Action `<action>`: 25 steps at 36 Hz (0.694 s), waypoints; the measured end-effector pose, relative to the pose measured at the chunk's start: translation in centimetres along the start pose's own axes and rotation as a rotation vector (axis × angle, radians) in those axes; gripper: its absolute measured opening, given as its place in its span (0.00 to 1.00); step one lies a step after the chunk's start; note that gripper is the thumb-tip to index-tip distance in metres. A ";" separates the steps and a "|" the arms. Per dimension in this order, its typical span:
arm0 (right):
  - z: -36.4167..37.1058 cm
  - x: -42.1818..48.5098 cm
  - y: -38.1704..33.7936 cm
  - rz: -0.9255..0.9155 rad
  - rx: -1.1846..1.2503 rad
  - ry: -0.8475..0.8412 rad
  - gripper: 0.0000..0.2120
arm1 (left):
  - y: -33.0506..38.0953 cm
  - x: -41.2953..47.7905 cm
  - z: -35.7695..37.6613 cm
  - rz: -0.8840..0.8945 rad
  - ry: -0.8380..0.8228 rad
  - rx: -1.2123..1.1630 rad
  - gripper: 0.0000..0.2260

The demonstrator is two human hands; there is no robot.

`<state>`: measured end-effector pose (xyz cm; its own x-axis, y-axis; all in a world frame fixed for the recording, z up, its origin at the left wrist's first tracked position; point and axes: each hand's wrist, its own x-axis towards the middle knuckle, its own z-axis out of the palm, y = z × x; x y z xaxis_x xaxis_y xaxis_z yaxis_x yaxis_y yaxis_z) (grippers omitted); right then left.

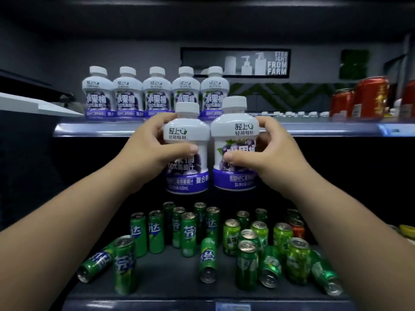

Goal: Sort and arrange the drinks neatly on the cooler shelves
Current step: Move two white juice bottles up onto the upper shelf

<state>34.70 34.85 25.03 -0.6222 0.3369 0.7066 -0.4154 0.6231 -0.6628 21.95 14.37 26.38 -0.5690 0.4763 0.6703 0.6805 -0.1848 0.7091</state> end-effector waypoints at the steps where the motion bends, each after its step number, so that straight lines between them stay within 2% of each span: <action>1: -0.9 0.2 -0.3 -0.001 -0.009 0.013 0.32 | 0.5 0.5 0.7 0.002 -0.002 -0.003 0.32; 3: -2.5 0.8 -0.9 0.002 -0.029 0.037 0.31 | 1.5 1.5 2.0 0.004 0.001 0.001 0.33; 8: -6.3 2.5 -2.4 0.016 -0.096 0.069 0.30 | 3.9 4.4 4.8 -0.014 0.000 -0.037 0.28; 14: -9.8 4.9 -3.4 0.024 -0.139 0.096 0.26 | 6.1 8.3 7.2 -0.005 0.007 -0.036 0.27; 19: -11.4 8.1 -2.8 0.019 -0.148 0.130 0.23 | 7.3 11.4 9.1 0.057 0.016 -0.011 0.24; 22: -12.0 9.9 -1.9 0.028 -0.127 0.145 0.24 | 7.6 13.3 9.9 0.072 0.050 0.013 0.24; 25: -12.4 11.6 -0.9 0.024 -0.119 0.177 0.31 | 7.6 14.9 10.8 0.091 0.073 0.047 0.24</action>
<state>36.01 46.96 36.88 -0.5006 0.4644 0.7305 -0.3138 0.6892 -0.6531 23.59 29.35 39.37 -0.5347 0.3952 0.7469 0.7509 -0.1832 0.6345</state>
